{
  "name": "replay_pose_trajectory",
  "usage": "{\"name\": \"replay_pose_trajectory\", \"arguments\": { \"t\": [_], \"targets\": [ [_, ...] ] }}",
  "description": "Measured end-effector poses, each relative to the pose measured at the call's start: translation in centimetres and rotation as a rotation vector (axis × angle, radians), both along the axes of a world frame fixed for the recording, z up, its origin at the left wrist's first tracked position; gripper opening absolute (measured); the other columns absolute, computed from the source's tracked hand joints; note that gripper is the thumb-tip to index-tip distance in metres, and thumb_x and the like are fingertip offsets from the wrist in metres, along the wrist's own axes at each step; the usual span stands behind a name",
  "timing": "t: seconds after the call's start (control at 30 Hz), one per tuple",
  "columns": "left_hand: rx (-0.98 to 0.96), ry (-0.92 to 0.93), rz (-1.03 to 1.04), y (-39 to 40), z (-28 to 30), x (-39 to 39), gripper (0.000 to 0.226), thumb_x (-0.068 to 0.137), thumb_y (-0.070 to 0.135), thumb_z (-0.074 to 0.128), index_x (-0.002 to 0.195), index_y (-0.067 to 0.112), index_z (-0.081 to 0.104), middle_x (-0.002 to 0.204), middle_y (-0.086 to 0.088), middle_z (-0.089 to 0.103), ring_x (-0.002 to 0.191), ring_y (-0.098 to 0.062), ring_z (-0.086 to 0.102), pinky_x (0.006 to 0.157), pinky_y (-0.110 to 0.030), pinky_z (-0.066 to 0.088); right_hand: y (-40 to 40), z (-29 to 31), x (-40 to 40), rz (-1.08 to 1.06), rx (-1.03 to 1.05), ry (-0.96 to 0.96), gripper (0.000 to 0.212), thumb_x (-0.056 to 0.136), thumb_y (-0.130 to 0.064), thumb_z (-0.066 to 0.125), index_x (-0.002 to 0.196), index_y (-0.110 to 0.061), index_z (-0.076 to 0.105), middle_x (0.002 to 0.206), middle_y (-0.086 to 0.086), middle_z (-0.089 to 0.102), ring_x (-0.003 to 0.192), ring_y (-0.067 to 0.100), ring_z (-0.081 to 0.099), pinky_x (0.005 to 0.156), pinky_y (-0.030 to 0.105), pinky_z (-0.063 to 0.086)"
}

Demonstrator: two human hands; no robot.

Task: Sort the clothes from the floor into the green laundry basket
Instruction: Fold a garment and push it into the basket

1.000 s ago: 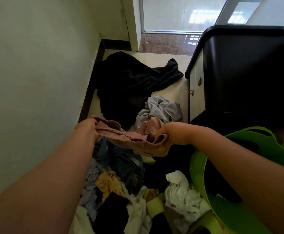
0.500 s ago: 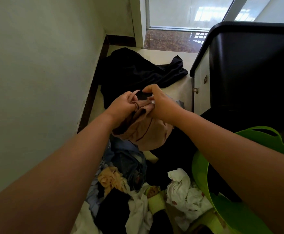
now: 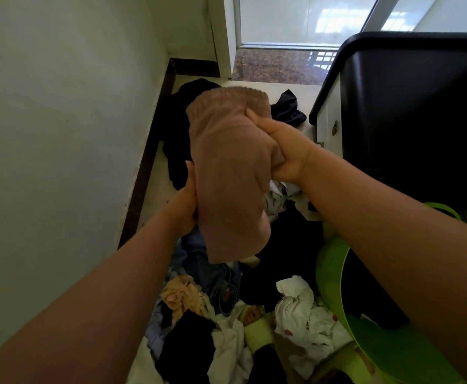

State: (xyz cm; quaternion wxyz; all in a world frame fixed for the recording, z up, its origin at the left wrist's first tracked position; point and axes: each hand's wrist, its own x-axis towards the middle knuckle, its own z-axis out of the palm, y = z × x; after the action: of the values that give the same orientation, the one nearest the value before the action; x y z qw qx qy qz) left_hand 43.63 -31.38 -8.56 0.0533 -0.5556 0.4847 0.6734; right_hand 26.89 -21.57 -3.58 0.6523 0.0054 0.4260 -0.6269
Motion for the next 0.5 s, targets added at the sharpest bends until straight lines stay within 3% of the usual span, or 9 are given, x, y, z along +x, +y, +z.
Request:
{"name": "replay_pose_trajectory", "arguments": {
  "t": [0.07,0.13,0.23,0.3,0.37,0.43,0.5],
  "targets": [
    [0.06,0.023,-0.021,1.4,-0.1,-0.4,0.045,0.104,0.038,0.032,0.131,0.009,0.052,0.123,-0.011,0.055,0.099,-0.026,0.057,0.084,-0.039,0.046,-1.0,0.8,-0.3,-0.066,-0.009,-0.082,0.039,0.099,-0.037,0.046,0.122,-0.008,0.059,0.101,0.012,0.07,0.094,0.024,0.067,0.087,0.037,0.055],
    [0.058,0.069,-0.086,2.6,0.3,-1.3,0.043,0.106,0.02,0.026,0.142,0.001,0.038,0.144,-0.019,0.044,0.092,-0.022,0.058,0.08,-0.036,0.048,-1.7,0.9,-0.8,-0.197,0.025,-0.175,0.046,0.099,-0.038,0.047,0.131,-0.007,0.055,0.115,0.016,0.067,0.104,0.029,0.064,0.092,0.042,0.052],
    [0.096,0.135,-0.06,3.1,1.8,-2.7,0.052,0.106,0.033,0.018,0.148,0.002,0.024,0.153,-0.017,0.028,0.117,-0.027,0.048,0.105,-0.035,0.031,-2.0,0.8,-1.9,-0.388,0.039,-0.264,0.052,0.099,-0.04,0.044,0.134,-0.002,0.052,0.13,0.02,0.059,0.117,0.035,0.058,0.102,0.048,0.044],
    [0.164,0.229,-0.109,2.7,1.4,-1.6,0.06,0.104,0.041,0.021,0.148,0.001,0.022,0.154,-0.017,0.025,0.127,-0.027,0.041,0.111,-0.033,0.024,-1.8,0.5,-2.9,-0.507,0.074,-0.312,0.054,0.1,-0.042,0.042,0.134,0.0,0.05,0.131,0.023,0.057,0.119,0.038,0.055,0.102,0.051,0.042],
    [0.181,0.198,-0.167,2.6,0.8,-0.8,0.074,0.099,0.055,0.015,0.147,0.0,0.024,0.153,-0.018,0.027,0.139,-0.031,0.03,0.112,-0.04,0.024,-1.2,0.1,-3.8,-0.613,0.094,-0.335,0.053,0.1,-0.041,0.042,0.135,-0.002,0.05,0.13,0.023,0.056,0.116,0.039,0.054,0.095,0.054,0.042],
    [0.151,0.107,-0.108,2.1,0.9,-0.9,0.081,0.095,0.062,0.011,0.146,0.002,0.029,0.148,-0.018,0.035,0.134,-0.035,0.036,0.109,-0.045,0.03,-0.5,-0.2,-5.0,-0.696,0.13,-0.366,0.053,0.1,-0.041,0.041,0.136,-0.003,0.047,0.133,0.022,0.053,0.12,0.04,0.05,0.099,0.055,0.038],
    [0.162,0.065,-0.141,1.2,1.1,-1.0,0.083,0.089,0.07,0.018,0.142,0.01,0.041,0.134,-0.01,0.052,0.118,-0.031,0.053,0.101,-0.043,0.042,0.4,-1.1,-5.9,-0.761,0.252,-0.364,0.055,0.099,-0.042,0.043,0.133,0.001,0.047,0.128,0.025,0.054,0.122,0.04,0.048,0.105,0.055,0.034]
  ]
}}
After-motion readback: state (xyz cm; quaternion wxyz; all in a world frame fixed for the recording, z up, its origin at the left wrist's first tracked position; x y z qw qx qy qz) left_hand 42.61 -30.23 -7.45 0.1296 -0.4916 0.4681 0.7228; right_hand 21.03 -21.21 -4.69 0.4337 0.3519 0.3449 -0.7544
